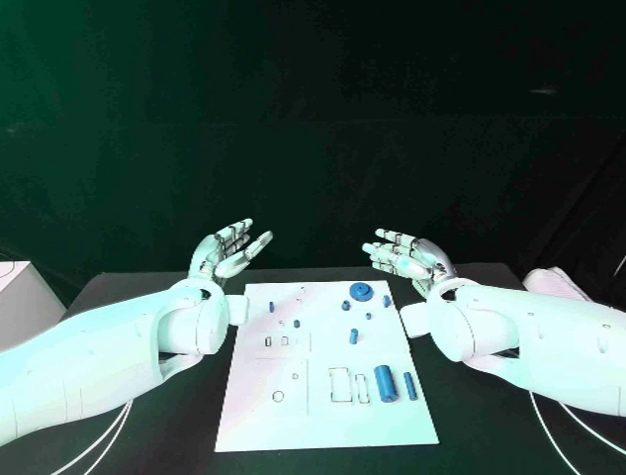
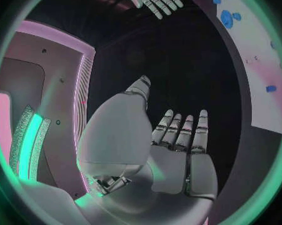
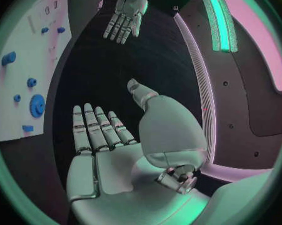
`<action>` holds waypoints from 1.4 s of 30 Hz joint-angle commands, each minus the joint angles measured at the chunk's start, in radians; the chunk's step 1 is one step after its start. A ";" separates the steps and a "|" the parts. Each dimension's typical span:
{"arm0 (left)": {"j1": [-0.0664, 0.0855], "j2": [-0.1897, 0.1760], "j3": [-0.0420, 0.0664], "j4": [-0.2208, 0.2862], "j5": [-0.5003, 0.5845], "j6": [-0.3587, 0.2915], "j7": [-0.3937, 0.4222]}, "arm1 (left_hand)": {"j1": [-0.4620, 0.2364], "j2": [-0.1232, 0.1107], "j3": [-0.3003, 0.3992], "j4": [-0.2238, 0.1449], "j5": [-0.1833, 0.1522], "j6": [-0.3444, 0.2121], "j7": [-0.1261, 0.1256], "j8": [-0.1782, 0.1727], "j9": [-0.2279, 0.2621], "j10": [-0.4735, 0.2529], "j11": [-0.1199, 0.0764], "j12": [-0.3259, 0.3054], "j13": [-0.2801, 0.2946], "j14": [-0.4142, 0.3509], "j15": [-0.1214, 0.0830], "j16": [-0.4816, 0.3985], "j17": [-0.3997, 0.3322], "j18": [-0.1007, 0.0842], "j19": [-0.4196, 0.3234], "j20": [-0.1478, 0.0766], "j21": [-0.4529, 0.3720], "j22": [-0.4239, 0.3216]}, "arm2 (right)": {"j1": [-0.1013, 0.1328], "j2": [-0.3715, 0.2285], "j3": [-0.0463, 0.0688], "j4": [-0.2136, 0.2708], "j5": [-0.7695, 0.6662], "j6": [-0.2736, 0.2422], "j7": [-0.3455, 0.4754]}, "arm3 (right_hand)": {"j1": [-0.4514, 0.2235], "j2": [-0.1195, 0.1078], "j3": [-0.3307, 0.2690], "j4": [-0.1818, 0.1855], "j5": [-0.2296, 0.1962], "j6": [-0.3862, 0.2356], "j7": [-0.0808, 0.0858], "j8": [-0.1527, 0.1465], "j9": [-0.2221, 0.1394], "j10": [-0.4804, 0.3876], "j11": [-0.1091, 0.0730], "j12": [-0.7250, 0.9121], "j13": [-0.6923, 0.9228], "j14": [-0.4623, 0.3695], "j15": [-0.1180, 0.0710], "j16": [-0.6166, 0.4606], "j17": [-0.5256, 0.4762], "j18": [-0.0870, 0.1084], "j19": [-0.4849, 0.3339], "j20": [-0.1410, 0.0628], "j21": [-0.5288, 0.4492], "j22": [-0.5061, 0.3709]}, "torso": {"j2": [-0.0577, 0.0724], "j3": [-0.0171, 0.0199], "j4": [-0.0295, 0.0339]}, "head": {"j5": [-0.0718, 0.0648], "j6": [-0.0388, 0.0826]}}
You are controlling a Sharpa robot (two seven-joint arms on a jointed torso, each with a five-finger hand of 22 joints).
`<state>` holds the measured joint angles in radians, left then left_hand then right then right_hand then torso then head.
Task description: Assemble the parts on the task board
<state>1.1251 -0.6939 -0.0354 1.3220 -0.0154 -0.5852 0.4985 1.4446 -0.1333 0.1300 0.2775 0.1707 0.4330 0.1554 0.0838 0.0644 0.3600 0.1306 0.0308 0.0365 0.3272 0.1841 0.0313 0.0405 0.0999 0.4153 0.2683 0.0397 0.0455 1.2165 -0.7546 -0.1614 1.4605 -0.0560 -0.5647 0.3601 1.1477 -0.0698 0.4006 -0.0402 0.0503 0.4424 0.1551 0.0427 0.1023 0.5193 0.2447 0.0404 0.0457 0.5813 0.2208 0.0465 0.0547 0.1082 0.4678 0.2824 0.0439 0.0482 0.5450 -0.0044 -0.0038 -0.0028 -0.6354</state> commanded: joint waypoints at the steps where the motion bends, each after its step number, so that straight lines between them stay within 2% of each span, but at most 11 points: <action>1: 0.004 0.005 0.000 -0.008 -0.024 0.094 0.008 | 0.052 0.001 0.001 0.016 0.009 0.029 0.022 0.009 0.003 0.029 0.008 0.009 0.004 0.031 0.010 0.009 0.004 0.029 0.019 0.013 0.008 0.003 | 0.014 0.004 -0.010 -0.011 -0.063 0.140 -0.072 | 0.081 0.005 0.019 -0.032 0.005 0.115 0.128 0.027 0.017 0.143 0.004 0.019 0.010 0.176 -0.001 0.035 0.021 0.033 0.131 0.007 0.031 0.014 | 0.000 0.0000 -0.0001 | 0.000 0.000; 3: 0.004 0.005 0.000 -0.008 -0.024 0.094 0.008 | 0.055 0.006 -0.001 0.015 0.008 0.044 0.029 0.010 0.005 0.046 0.015 0.011 0.005 0.058 0.015 0.015 0.008 0.036 0.027 0.019 0.011 0.005 | 0.017 0.004 -0.013 -0.013 -0.065 0.146 -0.076 | 0.103 0.005 0.023 -0.048 0.006 0.197 0.112 0.046 0.030 0.234 -0.009 0.026 0.015 0.266 -0.015 0.051 0.030 0.047 0.249 0.006 0.057 0.026 | 0.000 0.0000 -0.0001 | 0.000 0.000; 4: 0.008 -0.040 0.000 0.024 -0.034 0.121 0.004 | 0.056 0.010 -0.001 0.015 0.008 0.057 0.034 0.011 0.006 0.064 0.021 0.012 0.007 0.089 0.018 0.020 0.012 0.040 0.058 0.022 0.017 0.008 | 0.030 -0.017 -0.013 -0.038 -0.250 0.103 -0.053 | 0.115 0.004 0.027 -0.057 0.006 0.273 0.104 0.064 0.043 0.347 -0.024 0.044 0.022 0.308 -0.030 0.067 0.036 0.062 0.311 0.005 0.077 0.032 | 0.024 -0.0070 0.0066 | 0.000 -0.007; 5: 0.008 -0.043 0.000 0.027 -0.034 0.123 0.004 | 0.057 0.013 0.000 0.015 0.007 0.066 0.038 0.012 0.007 0.078 0.026 0.014 0.008 0.116 0.018 0.026 0.016 0.042 0.080 0.023 0.022 0.011 | 0.031 -0.017 -0.013 -0.040 -0.265 0.100 -0.053 | 0.120 0.003 0.028 -0.060 0.006 0.300 0.101 0.070 0.046 0.363 -0.028 0.045 0.021 0.322 -0.035 0.071 0.038 0.067 0.326 0.005 0.081 0.032 | 0.024 -0.0073 0.0066 | 0.000 -0.009; 8: 0.012 -0.064 0.000 0.048 -0.043 0.127 0.003 | 0.058 0.028 0.007 0.011 0.005 0.131 0.058 0.021 0.014 0.232 0.052 0.028 0.017 0.328 0.044 0.072 0.045 0.037 0.284 0.023 0.071 0.034 | 0.042 -0.016 -0.012 -0.061 -0.388 0.082 -0.056 | 0.144 -0.008 0.043 -0.078 0.006 0.408 0.081 0.092 0.058 0.433 -0.049 0.043 0.018 0.386 -0.058 0.088 0.043 0.077 0.408 -0.008 0.107 0.034 | 0.036 -0.0074 0.0087 | -0.002 -0.008; 13: 0.018 -0.104 0.001 0.096 -0.065 0.129 0.000 | 0.071 0.033 0.023 0.006 0.003 0.373 0.065 0.083 0.050 0.552 0.070 0.074 0.035 0.600 -0.021 0.172 0.133 0.086 0.463 0.003 0.166 0.063 | 0.057 -0.013 -0.009 -0.097 -0.599 0.069 -0.076 | 0.163 -0.028 0.072 -0.093 0.006 0.482 0.059 0.107 0.057 0.533 -0.080 0.039 0.019 0.505 -0.102 0.128 0.066 0.077 0.550 -0.060 0.164 0.048 | 0.054 -0.0102 0.0123 | -0.007 -0.007; 18: 0.021 -0.146 0.006 0.157 -0.096 0.143 -0.010 | 0.092 0.014 0.059 0.008 0.002 0.459 0.048 0.131 0.071 0.711 0.019 0.093 0.050 0.755 -0.084 0.305 0.268 0.084 0.596 -0.058 0.270 0.108 | 0.071 -0.011 -0.006 -0.113 -0.794 0.084 -0.127 | 0.169 -0.047 0.075 -0.098 0.006 0.551 0.032 0.123 0.062 0.639 -0.118 0.030 0.020 0.661 -0.159 0.192 0.132 0.072 0.677 -0.127 0.279 0.107 | 0.075 -0.0103 0.0130 | -0.005 -0.001; 27: 0.022 -0.225 0.022 0.277 -0.130 0.181 -0.030 | 0.086 -0.043 0.171 0.007 0.002 0.478 0.033 0.142 0.105 0.795 -0.004 0.047 0.049 0.734 -0.123 0.697 0.589 0.076 0.587 -0.112 0.547 0.296 | 0.100 -0.003 -0.001 -0.112 -1.115 0.169 -0.294 | 0.143 -0.096 0.130 -0.077 0.006 0.606 0.001 0.109 0.077 0.718 -0.160 0.022 0.025 0.882 -0.226 0.467 0.429 0.072 0.777 -0.197 0.595 0.324 | 0.116 -0.0122 0.0153 | -0.012 0.006; 30: 0.023 -0.243 0.025 0.305 -0.135 0.189 -0.036 | 0.081 -0.054 0.192 0.005 0.001 0.477 0.033 0.142 0.112 0.799 -0.005 0.043 0.051 0.729 -0.125 0.755 0.622 0.077 0.564 -0.113 0.612 0.344 | 0.107 0.003 0.000 -0.113 -1.213 0.193 -0.350 | 0.132 -0.116 0.159 -0.064 0.006 0.607 -0.002 0.104 0.088 0.709 -0.162 0.022 0.025 0.899 -0.226 0.591 0.533 0.035 0.848 -0.200 0.845 0.617 | 0.128 -0.0130 0.0184 | -0.016 0.006; 34: 0.023 -0.264 0.028 0.341 -0.143 0.201 -0.047 | 0.072 -0.063 0.210 0.004 0.001 0.474 0.033 0.143 0.119 0.801 -0.005 0.043 0.054 0.728 -0.126 0.805 0.645 0.079 0.542 -0.114 0.677 0.392 | 0.113 0.019 0.001 -0.122 -1.349 0.221 -0.420 | 0.120 -0.147 0.187 -0.045 0.005 0.603 -0.007 0.103 0.110 0.696 -0.163 0.023 0.027 0.921 -0.223 0.975 0.880 -0.022 0.948 -0.199 1.179 1.030 | 0.143 -0.0127 0.0237 | -0.021 0.009; 42: 0.024 -0.285 0.032 0.388 -0.165 0.215 -0.066 | 0.036 -0.079 0.207 0.007 0.001 0.471 0.031 0.145 0.129 0.803 -0.008 0.051 0.067 0.725 -0.129 0.860 0.669 0.081 0.542 -0.115 0.775 0.457 | 0.114 0.061 0.000 -0.148 -1.477 0.249 -0.487 | 0.119 -0.168 0.181 -0.031 0.006 0.598 -0.006 0.106 0.130 0.650 -0.153 0.022 0.027 0.912 -0.212 1.099 0.982 -0.043 0.968 -0.188 1.294 1.183 | 0.165 -0.0105 0.0320 | -0.026 0.019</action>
<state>1.1468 -0.9791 -0.0051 1.7022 -0.1564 -0.4045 0.4449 1.4890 -0.2114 0.3383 0.2842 0.1776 0.9083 0.1876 0.2231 0.1933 1.1584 0.1215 0.0773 0.1030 1.0593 0.0556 0.8908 0.7094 0.1708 0.9608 0.1537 0.8155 0.5035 1.3309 -0.6975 -0.1612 1.3166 -1.4122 -0.3640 -0.0620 1.2663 -0.2295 0.5812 -0.0748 0.0501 1.0357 0.1503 0.1505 0.2319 1.1748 0.0909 0.0672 0.0725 1.4613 0.0050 1.1393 1.0301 0.0766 1.4311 0.0968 1.3311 1.2228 0.6976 -0.0163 0.0245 -0.0276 -0.6203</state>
